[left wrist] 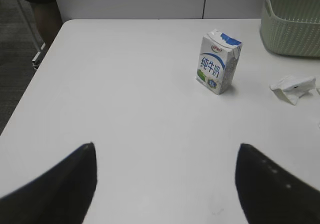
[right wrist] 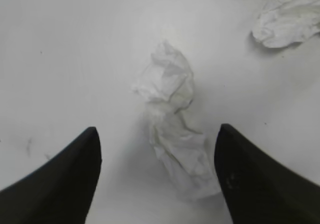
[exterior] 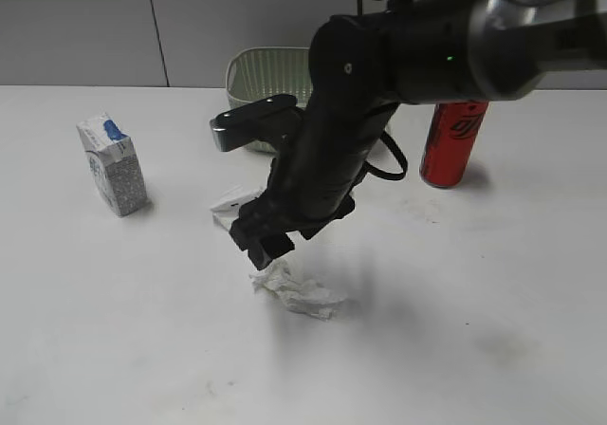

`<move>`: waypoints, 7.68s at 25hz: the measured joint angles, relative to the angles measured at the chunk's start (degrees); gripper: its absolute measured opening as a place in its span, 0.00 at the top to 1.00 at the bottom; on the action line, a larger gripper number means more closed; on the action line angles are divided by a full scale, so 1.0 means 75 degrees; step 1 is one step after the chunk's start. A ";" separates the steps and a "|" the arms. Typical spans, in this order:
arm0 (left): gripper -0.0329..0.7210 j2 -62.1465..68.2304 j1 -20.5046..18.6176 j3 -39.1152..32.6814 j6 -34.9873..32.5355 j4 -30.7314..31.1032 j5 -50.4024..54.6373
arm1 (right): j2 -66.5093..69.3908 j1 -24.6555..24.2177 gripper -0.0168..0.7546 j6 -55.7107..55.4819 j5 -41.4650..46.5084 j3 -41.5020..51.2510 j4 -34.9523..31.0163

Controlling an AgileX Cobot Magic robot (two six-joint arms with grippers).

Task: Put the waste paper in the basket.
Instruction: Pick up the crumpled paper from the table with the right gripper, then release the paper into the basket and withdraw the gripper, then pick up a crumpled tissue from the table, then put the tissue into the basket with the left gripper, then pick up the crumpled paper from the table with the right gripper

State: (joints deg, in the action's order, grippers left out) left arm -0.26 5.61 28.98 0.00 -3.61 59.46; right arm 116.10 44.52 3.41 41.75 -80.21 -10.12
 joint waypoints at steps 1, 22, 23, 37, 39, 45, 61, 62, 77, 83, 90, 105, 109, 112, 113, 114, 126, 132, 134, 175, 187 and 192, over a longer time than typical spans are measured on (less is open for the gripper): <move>0.11 0.0000 0.0000 0.0000 0.0000 0.0000 0.0000 | 0.0241 0.0000 0.29 -0.0160 0.0144 -0.0207 0.0008; 0.16 0.0000 0.0000 0.0000 0.0000 0.0000 0.0009 | 0.2150 0.0000 0.49 -0.0880 0.1686 -0.2084 0.0287; 0.16 0.0000 0.0000 0.0000 0.0000 0.0000 0.0009 | 0.2150 0.0000 0.58 -0.0872 0.1694 -0.2084 0.0280; 0.17 0.0000 0.0000 0.0000 0.0000 0.0000 0.0009 | 0.1209 -0.0128 0.93 -0.0974 0.1486 -0.4271 0.1846; 0.17 0.0000 0.0000 0.0000 0.0000 0.0000 0.0009 | 0.1186 -0.0248 0.93 -0.1266 0.0719 -0.4726 0.2576; 0.18 0.0000 0.0000 0.0000 0.0000 0.0000 0.0009 | 0.1445 -0.0866 0.93 -0.1892 -0.2216 -0.4890 0.3527; 0.18 0.0000 0.0000 0.0000 0.0000 0.0003 0.0012 | 0.2906 -0.1527 0.21 -0.1944 -0.2625 -0.4874 0.3769; 0.18 0.0000 0.0000 0.0000 0.0000 0.0003 0.0012 | 0.2855 -0.1516 0.17 -0.1944 -0.2362 -0.4874 0.3752; 0.19 0.1565 0.0000 0.0924 -0.0836 -0.0389 -0.0143 | 0.0584 -0.1555 0.23 0.0440 0.3183 -0.4774 0.1023; 0.19 0.3705 0.0000 0.1824 -0.2667 -0.1804 -0.0272 | -0.0697 -0.1645 0.23 0.0542 0.3450 -0.3149 0.0849; 0.19 0.6314 0.0551 0.2769 -0.4261 -0.3012 -0.0468 | -0.2773 -0.2800 0.24 0.0632 0.2438 -0.0429 0.0307; 0.19 1.2783 0.2787 0.6506 -0.5367 -0.2091 -0.0394 | -0.5591 -0.5742 0.24 0.1241 0.1769 0.3032 -0.0237; 0.19 1.4280 0.2787 0.7538 -0.5638 -0.2139 -0.0158 | -0.6055 -0.5742 0.24 0.1264 0.1627 0.3532 -0.0368; 0.19 1.5174 0.2787 0.8198 -0.5857 -0.2139 -0.0152 | -0.6380 -0.5742 0.24 0.1264 0.1559 0.3797 -0.0421; 0.19 1.5448 0.2787 0.8328 -0.5955 -0.2139 -0.0152 | -0.6465 -0.5742 0.24 0.1264 0.1527 0.3872 -0.0432; 0.19 1.5653 0.2787 0.8439 -0.6039 -0.2139 -0.0161 | -0.6563 -0.5742 0.24 0.1264 0.1475 0.3926 -0.0447; 0.19 1.7162 0.2787 0.8546 -0.6360 -0.2221 -0.1506 | -0.7355 -0.5742 0.24 0.1272 0.1418 0.4171 -0.0472; 0.39 1.7304 0.2802 0.8555 -0.6379 -0.2539 -0.1546 | -0.7535 -0.5742 0.24 0.1272 0.1418 0.4179 -0.0472; 0.58 1.7286 0.2816 0.8555 -0.6379 -0.2547 -0.1538 | -0.7537 -0.5742 0.24 0.1272 0.1410 0.4179 -0.0472; 0.17 1.6089 0.2979 0.8990 -0.6210 -0.4078 -0.4840 | -0.7544 -0.5742 0.24 0.1272 0.0847 0.4179 -0.0760; 0.20 1.2610 0.2318 0.9131 -0.2019 0.0658 -0.0976 | -0.6990 -0.5742 0.24 0.1458 0.0870 0.3433 -0.0983; 0.21 1.1059 0.1408 0.8274 -0.1543 0.0785 0.0112 | -0.6030 -0.5256 0.24 0.1388 0.0954 0.2643 -0.0987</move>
State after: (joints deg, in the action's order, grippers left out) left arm 82.69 16.17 91.04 -11.58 2.28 60.31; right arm 70.87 5.10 13.82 48.90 -60.39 -17.53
